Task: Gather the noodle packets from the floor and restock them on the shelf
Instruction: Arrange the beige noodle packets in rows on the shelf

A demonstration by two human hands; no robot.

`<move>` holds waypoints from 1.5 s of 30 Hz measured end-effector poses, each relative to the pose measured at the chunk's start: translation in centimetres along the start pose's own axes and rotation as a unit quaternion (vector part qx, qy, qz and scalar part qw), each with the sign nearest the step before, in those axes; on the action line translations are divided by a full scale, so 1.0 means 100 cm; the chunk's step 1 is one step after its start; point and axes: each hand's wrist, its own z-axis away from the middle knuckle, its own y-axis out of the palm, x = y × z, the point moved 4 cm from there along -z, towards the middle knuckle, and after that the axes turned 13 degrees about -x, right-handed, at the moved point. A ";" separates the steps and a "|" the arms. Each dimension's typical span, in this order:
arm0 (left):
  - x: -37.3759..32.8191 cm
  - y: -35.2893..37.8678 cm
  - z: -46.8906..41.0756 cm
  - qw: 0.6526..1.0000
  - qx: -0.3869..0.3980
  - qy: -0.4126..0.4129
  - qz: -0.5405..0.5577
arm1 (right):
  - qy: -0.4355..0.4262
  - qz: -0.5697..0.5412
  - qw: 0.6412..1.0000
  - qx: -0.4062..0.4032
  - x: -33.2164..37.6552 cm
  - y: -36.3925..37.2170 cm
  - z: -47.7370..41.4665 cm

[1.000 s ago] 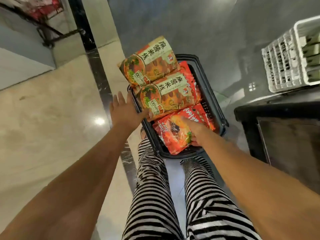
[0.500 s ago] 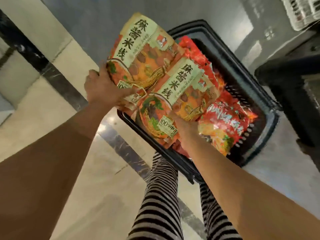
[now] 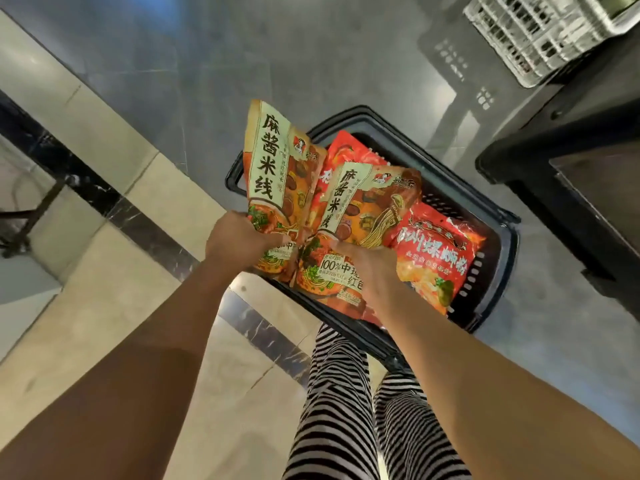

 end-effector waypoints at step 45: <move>-0.519 0.268 0.710 0.829 0.353 0.397 0.174 | -0.186 -0.499 0.805 -0.262 -0.178 -0.910 0.104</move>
